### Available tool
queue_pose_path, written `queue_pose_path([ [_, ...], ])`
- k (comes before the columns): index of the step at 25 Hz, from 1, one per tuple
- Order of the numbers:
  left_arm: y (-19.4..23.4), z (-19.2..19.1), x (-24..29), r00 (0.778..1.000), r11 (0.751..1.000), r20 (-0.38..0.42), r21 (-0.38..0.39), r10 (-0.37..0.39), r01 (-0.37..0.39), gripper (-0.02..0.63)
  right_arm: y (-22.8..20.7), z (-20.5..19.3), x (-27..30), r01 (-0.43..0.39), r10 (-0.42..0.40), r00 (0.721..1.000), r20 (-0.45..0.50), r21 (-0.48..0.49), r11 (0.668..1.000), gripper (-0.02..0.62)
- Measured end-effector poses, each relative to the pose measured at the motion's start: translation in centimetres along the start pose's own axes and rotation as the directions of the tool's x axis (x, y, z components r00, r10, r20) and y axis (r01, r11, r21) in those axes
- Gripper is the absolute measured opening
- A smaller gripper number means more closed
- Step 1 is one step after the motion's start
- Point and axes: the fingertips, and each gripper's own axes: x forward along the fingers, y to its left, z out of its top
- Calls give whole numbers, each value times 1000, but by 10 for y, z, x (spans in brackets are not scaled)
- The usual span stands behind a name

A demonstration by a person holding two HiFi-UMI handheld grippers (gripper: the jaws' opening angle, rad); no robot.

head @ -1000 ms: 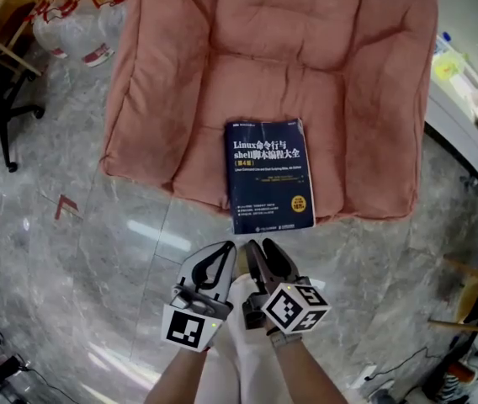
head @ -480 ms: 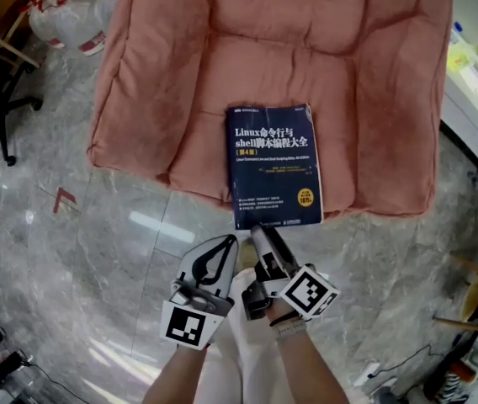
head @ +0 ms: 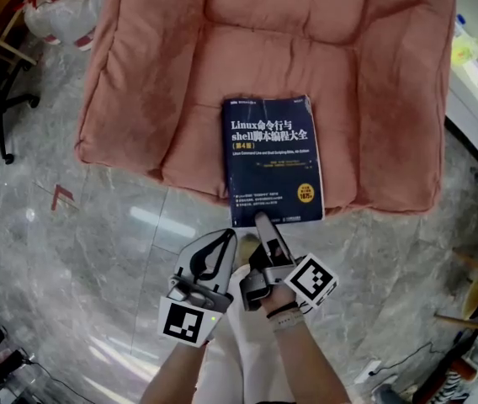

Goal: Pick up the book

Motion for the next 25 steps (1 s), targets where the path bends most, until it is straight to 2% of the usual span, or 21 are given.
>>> queue_pose_path([
  [4,3,-4,0,1000,1000,-12,4,2,-2,14,2,4,13,-50,48,999,16,83,995,282],
  [8,9,-10,0,1000,1000,-15,-3,13,-13,12,8,11,23,-127,120,992,45,187,974,282],
  [13,11,-15,1,1000,1000,-10,-10,18,-18,14,9,18,30,-164,154,986,66,201,966,282],
  [18,12,-16,5,1000,1000,-2,-8,14,-14,12,11,20,36,-173,169,985,38,155,973,281],
  [22,15,-14,6,1000,1000,8,-6,17,-17,12,8,22,39,-194,190,981,39,203,960,235],
  [25,15,-13,5,1000,1000,19,-8,16,-16,14,9,25,41,-219,214,976,46,217,951,228],
])
